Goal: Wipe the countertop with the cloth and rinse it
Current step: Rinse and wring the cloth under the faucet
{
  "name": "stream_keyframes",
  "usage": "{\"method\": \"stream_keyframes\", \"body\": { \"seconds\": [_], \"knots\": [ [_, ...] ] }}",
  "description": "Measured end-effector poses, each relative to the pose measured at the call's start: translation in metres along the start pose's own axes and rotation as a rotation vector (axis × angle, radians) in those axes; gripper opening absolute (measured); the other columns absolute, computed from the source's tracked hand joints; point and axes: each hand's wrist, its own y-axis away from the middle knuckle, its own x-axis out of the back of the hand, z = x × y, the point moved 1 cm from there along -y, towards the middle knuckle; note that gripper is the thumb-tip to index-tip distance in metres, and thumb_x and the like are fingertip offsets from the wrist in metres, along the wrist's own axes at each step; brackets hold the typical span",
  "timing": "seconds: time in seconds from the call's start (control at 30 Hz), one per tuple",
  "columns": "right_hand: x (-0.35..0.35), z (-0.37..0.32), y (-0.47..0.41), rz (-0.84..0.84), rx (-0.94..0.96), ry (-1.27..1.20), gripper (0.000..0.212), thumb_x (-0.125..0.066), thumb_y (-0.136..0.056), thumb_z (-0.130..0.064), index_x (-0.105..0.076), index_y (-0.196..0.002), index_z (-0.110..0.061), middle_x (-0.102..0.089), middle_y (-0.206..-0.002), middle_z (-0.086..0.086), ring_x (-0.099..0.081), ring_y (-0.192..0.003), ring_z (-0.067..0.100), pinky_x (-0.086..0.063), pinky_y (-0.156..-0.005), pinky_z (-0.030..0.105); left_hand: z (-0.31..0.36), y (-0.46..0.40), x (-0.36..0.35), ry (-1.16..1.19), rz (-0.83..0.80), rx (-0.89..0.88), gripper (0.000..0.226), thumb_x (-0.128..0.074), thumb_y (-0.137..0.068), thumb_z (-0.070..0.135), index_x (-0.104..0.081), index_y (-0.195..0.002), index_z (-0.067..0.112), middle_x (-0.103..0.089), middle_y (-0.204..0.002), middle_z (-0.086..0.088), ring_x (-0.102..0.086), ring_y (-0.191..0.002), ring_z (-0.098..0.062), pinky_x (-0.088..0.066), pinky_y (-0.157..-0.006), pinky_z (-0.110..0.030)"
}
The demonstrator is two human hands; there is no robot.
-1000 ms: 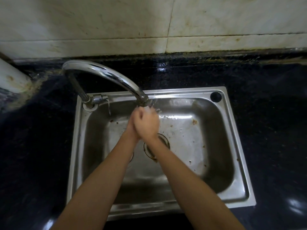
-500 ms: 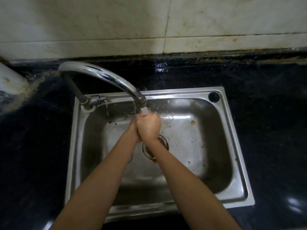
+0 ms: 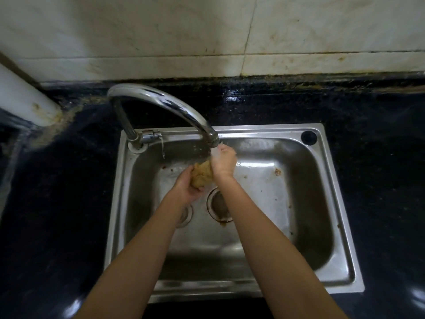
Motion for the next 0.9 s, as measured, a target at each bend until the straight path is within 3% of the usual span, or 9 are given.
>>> {"method": "stream_keyframes", "body": {
  "seconds": [0.07,0.13,0.27,0.4,0.53,0.63,0.7,0.8,0.9],
  "knots": [
    [0.002,-0.004,-0.001,-0.069,-0.152,-0.198,0.033,-0.053,-0.091,-0.022,-0.048,-0.059,-0.015,-0.045,-0.056,-0.001,-0.041,-0.052,0.012,-0.033,-0.048,0.024,0.003,0.002,0.01,0.048,0.026,-0.01,0.033,-0.034,-0.098,0.033,-0.059,-0.093,0.013,-0.063,-0.059,-0.007,-0.06,-0.047,-0.017,-0.044,-0.039,-0.017],
    [0.003,-0.002,-0.001,-0.145,-0.236,-0.314,0.027,-0.057,-0.089,-0.025,-0.051,-0.064,-0.017,-0.048,-0.059,-0.001,-0.045,-0.055,0.014,-0.036,-0.05,0.025,0.008,0.002,0.031,0.075,0.084,-0.011,0.036,-0.03,-0.099,0.029,-0.058,-0.097,0.006,-0.063,-0.067,-0.012,-0.06,-0.06,-0.022,-0.051,-0.045,-0.022],
    [0.011,0.0,0.001,-0.205,-0.108,-0.191,0.025,-0.065,-0.084,-0.033,-0.049,-0.069,-0.021,-0.054,-0.07,0.004,-0.051,-0.069,0.018,-0.044,-0.06,0.035,0.023,0.008,0.051,-0.067,0.177,-0.193,0.024,-0.039,-0.092,0.016,-0.053,-0.074,0.013,-0.061,-0.049,0.001,-0.055,-0.061,-0.013,-0.04,-0.065,-0.027],
    [0.022,-0.002,0.008,-0.241,0.041,0.138,0.026,-0.065,-0.085,-0.029,-0.06,-0.092,-0.005,-0.062,-0.082,0.003,-0.06,-0.078,0.019,-0.049,-0.074,0.034,0.051,0.023,0.035,0.006,-0.003,-0.336,0.038,-0.025,-0.101,0.029,-0.055,-0.106,0.007,-0.06,-0.105,-0.004,-0.053,-0.103,-0.02,-0.041,-0.081,-0.031],
    [0.031,-0.008,0.014,-0.191,0.047,0.187,0.023,-0.061,-0.087,-0.022,-0.046,-0.07,-0.018,-0.056,-0.07,-0.002,-0.058,-0.072,0.018,-0.05,-0.075,0.033,0.069,0.039,0.021,0.041,-0.138,-0.298,0.034,-0.03,-0.1,0.03,-0.054,-0.099,0.007,-0.057,-0.115,-0.007,-0.052,-0.111,-0.02,-0.035,-0.099,-0.033],
    [0.038,-0.01,0.018,-0.14,0.071,0.135,0.026,-0.062,-0.086,-0.017,-0.048,-0.066,-0.022,-0.058,-0.072,0.001,-0.056,-0.073,0.02,-0.051,-0.078,0.039,0.075,0.05,0.015,0.003,-0.156,-0.3,0.03,-0.028,-0.099,0.02,-0.051,-0.083,0.008,-0.054,-0.115,-0.008,-0.055,-0.097,-0.019,-0.035,-0.098,-0.031],
    [0.04,-0.011,0.023,-0.165,0.076,0.088,0.023,-0.064,-0.085,-0.016,-0.052,-0.067,-0.023,-0.059,-0.071,0.002,-0.055,-0.071,0.021,-0.051,-0.079,0.042,0.081,0.058,0.009,0.023,-0.181,-0.317,0.029,-0.027,-0.097,0.016,-0.049,-0.08,0.009,-0.056,-0.114,-0.008,-0.057,-0.087,-0.018,-0.041,-0.087,-0.029],
    [0.043,-0.013,0.03,-0.216,0.089,0.025,0.014,-0.066,-0.085,-0.015,-0.058,-0.074,-0.018,-0.062,-0.073,0.002,-0.054,-0.066,0.017,-0.048,-0.07,0.033,0.094,0.073,0.004,0.071,-0.229,-0.324,0.028,-0.029,-0.095,0.015,-0.05,-0.08,0.004,-0.06,-0.098,-0.008,-0.057,-0.081,-0.017,-0.047,-0.07,-0.026],
    [0.045,-0.017,0.038,-0.265,0.109,-0.026,0.01,-0.064,-0.086,-0.011,-0.059,-0.079,-0.015,-0.059,-0.069,-0.002,-0.052,-0.059,0.011,-0.045,-0.058,0.021,0.105,0.079,0.002,0.183,-0.282,-0.312,0.028,-0.031,-0.097,0.015,-0.05,-0.09,-0.003,-0.058,-0.095,-0.01,-0.056,-0.084,-0.02,-0.047,-0.078,-0.027]
  ]
}}
